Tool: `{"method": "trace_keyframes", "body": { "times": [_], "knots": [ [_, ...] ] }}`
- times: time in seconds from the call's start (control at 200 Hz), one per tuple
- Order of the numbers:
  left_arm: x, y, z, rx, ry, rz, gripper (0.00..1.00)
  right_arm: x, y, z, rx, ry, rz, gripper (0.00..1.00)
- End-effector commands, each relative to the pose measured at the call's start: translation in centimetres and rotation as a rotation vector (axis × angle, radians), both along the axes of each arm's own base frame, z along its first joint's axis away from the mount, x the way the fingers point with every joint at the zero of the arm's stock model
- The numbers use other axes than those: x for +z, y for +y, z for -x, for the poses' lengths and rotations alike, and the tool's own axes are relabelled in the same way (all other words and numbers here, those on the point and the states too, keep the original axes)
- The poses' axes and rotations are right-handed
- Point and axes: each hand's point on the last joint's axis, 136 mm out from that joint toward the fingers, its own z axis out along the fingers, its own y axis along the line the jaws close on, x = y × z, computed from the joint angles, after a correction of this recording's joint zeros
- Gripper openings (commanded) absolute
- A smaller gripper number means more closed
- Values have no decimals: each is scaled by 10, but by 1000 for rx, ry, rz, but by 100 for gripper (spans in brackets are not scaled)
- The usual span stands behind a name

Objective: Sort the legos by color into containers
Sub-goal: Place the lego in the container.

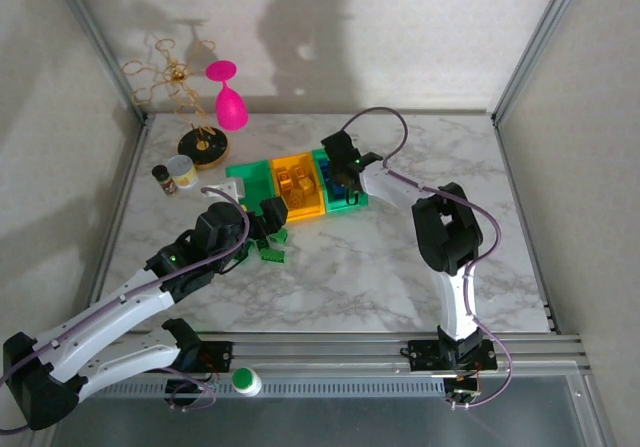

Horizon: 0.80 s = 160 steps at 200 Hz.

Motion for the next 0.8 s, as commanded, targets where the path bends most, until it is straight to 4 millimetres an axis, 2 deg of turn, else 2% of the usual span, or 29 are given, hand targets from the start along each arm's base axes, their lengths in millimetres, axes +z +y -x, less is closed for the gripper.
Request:
{"method": "trace_keyframes", "body": {
  "times": [0.0,0.205,0.476,0.796],
  "knots": [
    [15,-4,0,-15,-35,16,100,-5,2,-10,5,-3,6,48],
    [15,-2,1,-13,-37,11,100,-9,4,-12,6,5,14,51],
    [18,-2,1,-14,-42,12,100,7,7,-14,15,-14,-12,53],
    [23,3,4,-4,-49,12,100,64,14,-3,49,-81,-121,57]
  ]
}}
